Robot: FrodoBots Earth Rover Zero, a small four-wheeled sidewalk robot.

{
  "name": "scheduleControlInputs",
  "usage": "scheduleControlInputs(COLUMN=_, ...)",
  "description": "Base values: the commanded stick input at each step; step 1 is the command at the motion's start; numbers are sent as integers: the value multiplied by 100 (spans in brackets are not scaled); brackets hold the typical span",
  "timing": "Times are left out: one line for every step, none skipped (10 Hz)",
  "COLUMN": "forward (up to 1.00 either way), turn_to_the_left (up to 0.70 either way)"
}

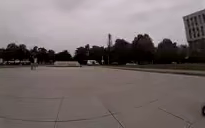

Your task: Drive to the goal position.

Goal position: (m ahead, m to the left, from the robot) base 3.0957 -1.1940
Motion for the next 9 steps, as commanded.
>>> scheduleControlInputs(forward=100, turn_to_the_left=0)
scheduleControlInputs(forward=100, turn_to_the_left=0)
scheduleControlInputs(forward=100, turn_to_the_left=0)
scheduleControlInputs(forward=100, turn_to_the_left=0)
scheduleControlInputs(forward=100, turn_to_the_left=0)
scheduleControlInputs(forward=100, turn_to_the_left=0)
scheduleControlInputs(forward=100, turn_to_the_left=0)
scheduleControlInputs(forward=100, turn_to_the_left=0)
scheduleControlInputs(forward=100, turn_to_the_left=0)
